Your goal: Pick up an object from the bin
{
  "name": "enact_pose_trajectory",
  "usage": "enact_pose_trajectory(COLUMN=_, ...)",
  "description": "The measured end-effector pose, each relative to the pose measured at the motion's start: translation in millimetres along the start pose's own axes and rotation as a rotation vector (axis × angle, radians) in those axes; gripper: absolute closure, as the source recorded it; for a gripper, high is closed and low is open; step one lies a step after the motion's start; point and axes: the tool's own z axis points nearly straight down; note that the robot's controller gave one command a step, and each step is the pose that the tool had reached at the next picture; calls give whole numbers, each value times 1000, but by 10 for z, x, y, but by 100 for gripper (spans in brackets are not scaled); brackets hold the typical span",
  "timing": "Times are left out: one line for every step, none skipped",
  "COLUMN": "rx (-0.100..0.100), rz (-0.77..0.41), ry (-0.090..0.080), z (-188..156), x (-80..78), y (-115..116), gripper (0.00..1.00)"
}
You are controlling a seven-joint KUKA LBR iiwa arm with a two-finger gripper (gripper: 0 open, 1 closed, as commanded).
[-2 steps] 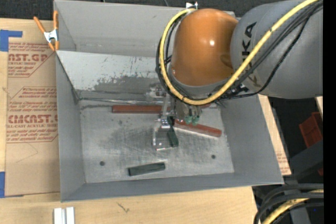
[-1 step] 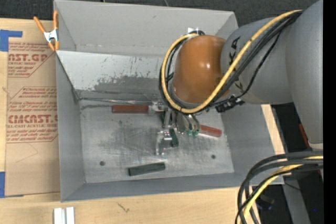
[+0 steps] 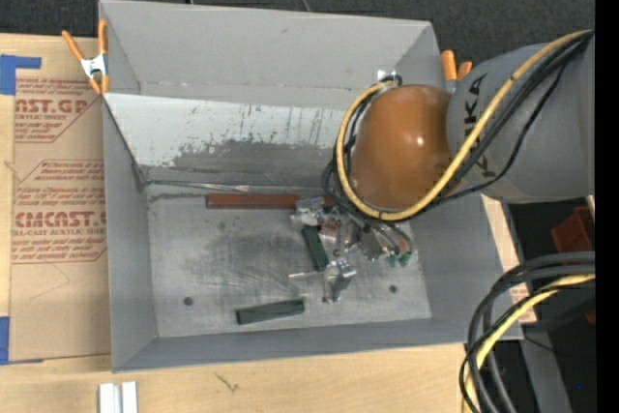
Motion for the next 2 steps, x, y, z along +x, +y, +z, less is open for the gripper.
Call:
enact_pose_trajectory(rx=0, rz=42, ry=4, z=571, x=295, y=347, gripper=100)
enact_pose_trajectory(rx=0, rz=42, ry=3, z=571, x=294, y=347, gripper=100)
